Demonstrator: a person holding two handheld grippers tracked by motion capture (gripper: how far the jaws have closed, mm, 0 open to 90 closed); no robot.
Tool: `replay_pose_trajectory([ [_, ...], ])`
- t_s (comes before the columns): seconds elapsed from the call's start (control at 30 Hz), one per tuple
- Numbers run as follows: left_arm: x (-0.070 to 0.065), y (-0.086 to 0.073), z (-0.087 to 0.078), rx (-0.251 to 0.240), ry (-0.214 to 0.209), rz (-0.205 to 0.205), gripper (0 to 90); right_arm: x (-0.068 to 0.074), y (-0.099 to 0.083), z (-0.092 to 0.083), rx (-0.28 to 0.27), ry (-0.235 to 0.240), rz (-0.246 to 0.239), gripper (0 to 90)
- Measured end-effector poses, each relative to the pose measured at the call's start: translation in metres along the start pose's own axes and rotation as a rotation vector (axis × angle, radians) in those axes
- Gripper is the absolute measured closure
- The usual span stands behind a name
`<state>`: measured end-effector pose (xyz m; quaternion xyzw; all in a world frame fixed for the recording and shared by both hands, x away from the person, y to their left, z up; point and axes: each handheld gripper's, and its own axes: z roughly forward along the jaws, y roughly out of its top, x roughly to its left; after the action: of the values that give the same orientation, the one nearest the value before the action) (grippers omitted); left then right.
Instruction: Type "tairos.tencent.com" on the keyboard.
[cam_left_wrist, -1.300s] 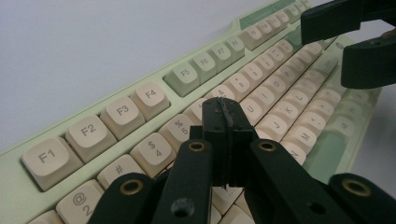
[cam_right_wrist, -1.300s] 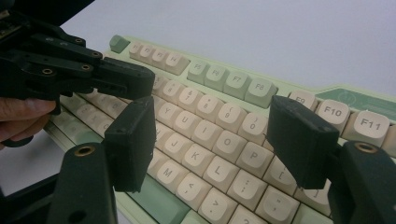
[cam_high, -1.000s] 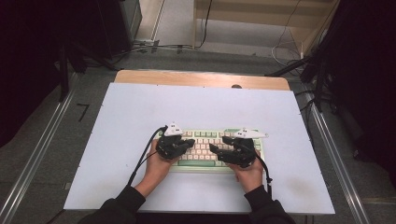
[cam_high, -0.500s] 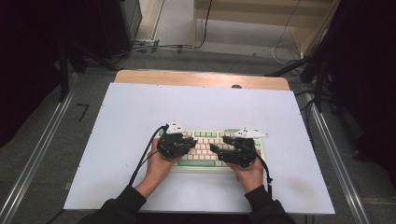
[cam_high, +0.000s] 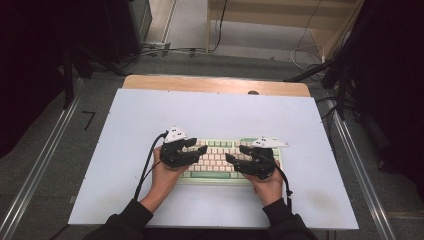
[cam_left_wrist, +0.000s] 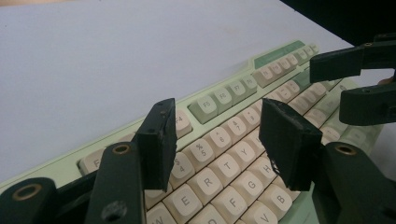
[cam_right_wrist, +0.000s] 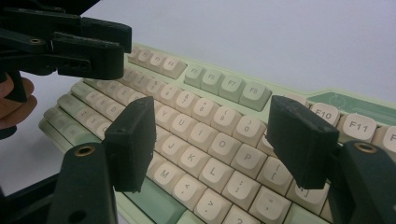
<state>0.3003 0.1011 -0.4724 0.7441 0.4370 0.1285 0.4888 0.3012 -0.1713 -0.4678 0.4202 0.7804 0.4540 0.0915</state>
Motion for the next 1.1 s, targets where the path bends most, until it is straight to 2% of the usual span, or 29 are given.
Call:
replay_pose_trajectory([
  [0.23, 0.001, -0.001, -0.005, -0.019, 0.003, -0.008, 47.0, 0.000, 0.000, 0.000, -0.001, -0.001, -0.002, 31.2],
  [0.37, 0.002, -0.003, -0.009, -0.031, 0.022, -0.016, 42.9, 0.000, 0.000, -0.001, -0.002, -0.003, -0.002, 31.4],
  [0.53, 0.007, -0.007, -0.018, -0.057, 0.038, -0.044, 40.6, 0.000, 0.000, -0.002, -0.001, -0.007, -0.007, 32.9],
  [0.63, 0.011, -0.011, -0.024, -0.059, 0.046, -0.053, 38.6, 0.000, 0.000, -0.003, -0.004, -0.003, -0.013, 38.8],
  [0.77, 0.018, -0.016, -0.031, -0.061, 0.080, -0.060, 35.0, 0.002, -0.001, -0.005, -0.002, 0.012, -0.032, 52.1],
  [0.97, 0.026, -0.022, -0.041, -0.093, 0.111, -0.087, 35.2, 0.006, -0.003, -0.008, 0.016, 0.015, -0.057, 83.6],
  [1.0, 0.027, -0.023, -0.042, -0.097, 0.116, -0.089, 35.2, 0.007, -0.003, -0.009, 0.019, 0.013, -0.063, 86.6],
  [1.1, 0.028, -0.025, -0.044, -0.100, 0.120, -0.095, 35.2, 0.008, -0.003, -0.011, 0.018, 0.015, -0.072, 87.4],
])
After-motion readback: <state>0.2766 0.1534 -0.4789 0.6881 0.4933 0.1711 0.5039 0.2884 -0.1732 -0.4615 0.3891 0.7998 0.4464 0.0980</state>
